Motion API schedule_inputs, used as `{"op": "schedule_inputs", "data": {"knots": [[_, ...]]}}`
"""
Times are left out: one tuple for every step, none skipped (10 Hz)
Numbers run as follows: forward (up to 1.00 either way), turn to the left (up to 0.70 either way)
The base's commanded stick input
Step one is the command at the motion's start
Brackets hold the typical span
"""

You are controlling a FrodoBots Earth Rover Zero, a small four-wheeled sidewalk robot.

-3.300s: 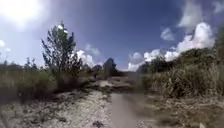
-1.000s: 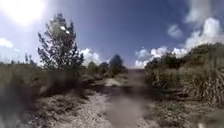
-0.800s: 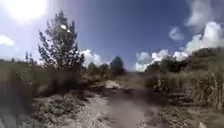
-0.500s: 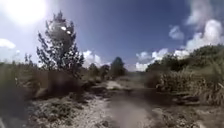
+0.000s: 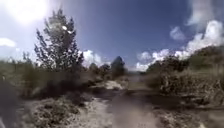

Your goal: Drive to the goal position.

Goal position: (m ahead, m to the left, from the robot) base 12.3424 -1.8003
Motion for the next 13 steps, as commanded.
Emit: {"op": "schedule_inputs", "data": {"knots": [[0.45, 0.0], [0.45, 0.0], [0.45, 0.0], [0.45, 0.0], [0.45, 0.0], [0.45, 0.0], [0.45, 0.0], [0.45, 0.0], [0.45, 0.0], [0.45, 0.0], [0.45, 0.0], [0.45, 0.0], [0.45, 0.0]]}}
